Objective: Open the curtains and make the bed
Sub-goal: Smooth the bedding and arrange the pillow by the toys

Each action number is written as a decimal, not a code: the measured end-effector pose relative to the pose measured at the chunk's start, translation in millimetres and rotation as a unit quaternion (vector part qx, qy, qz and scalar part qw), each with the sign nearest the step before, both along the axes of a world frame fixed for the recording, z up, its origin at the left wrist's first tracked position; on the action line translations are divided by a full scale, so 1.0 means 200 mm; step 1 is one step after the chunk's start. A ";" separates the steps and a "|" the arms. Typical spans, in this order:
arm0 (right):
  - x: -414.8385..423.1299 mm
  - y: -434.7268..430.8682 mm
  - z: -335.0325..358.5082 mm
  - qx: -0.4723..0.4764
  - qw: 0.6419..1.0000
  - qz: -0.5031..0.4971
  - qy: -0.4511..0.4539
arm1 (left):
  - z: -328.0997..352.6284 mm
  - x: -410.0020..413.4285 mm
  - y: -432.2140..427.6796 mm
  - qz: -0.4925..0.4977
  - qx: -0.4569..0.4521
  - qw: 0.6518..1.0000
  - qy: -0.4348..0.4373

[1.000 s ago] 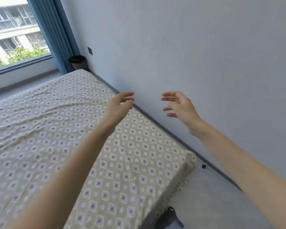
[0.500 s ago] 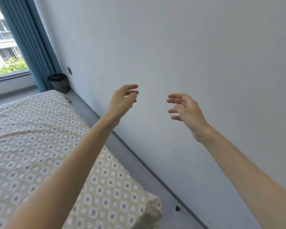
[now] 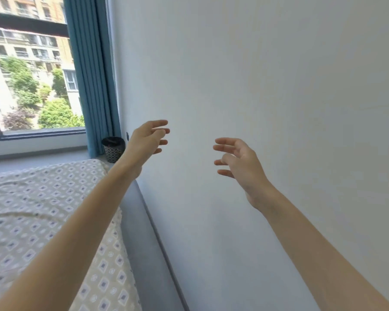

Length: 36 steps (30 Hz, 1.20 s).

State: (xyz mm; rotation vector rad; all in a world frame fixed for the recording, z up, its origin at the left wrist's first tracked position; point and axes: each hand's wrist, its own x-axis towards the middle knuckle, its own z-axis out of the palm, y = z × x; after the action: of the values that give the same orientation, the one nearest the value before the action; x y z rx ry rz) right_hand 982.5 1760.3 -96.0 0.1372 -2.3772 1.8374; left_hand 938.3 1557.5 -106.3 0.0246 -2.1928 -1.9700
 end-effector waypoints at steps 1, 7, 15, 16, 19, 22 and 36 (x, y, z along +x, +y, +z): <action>-0.10 -0.03 0.02 -0.006 1.000 0.022 0.003 | 0.02 -0.04 -0.02 0.016 0.000 1.000 0.002; -0.61 -0.34 0.10 -0.080 0.989 0.120 -0.008 | 0.15 -0.23 -0.28 0.130 -0.010 0.991 0.015; -1.29 -0.91 0.11 -0.090 0.961 0.260 -0.035 | 0.23 -0.55 -0.77 0.246 0.011 0.969 -0.002; -1.38 -0.98 0.11 -0.086 0.959 0.267 -0.036 | 0.23 -0.62 -0.82 0.254 0.011 0.967 -0.001; -1.63 -1.17 0.14 -0.086 0.953 0.290 -0.029 | 0.23 -0.82 -0.95 0.266 0.021 0.964 -0.018; -1.90 -1.38 0.16 -0.080 0.944 0.320 -0.024 | 0.24 -1.02 -1.12 0.279 0.020 0.959 -0.038; -2.78 -2.36 -0.21 0.025 0.897 0.441 -0.030 | -0.10 -1.81 -2.00 0.378 0.065 0.922 -0.046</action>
State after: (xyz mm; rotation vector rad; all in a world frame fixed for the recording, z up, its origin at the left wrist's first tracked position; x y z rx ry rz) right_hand 426.3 1288.5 -138.3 1.3827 -2.6159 2.0735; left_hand 575.3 1158.2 -126.5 0.8588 -1.6967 -1.6521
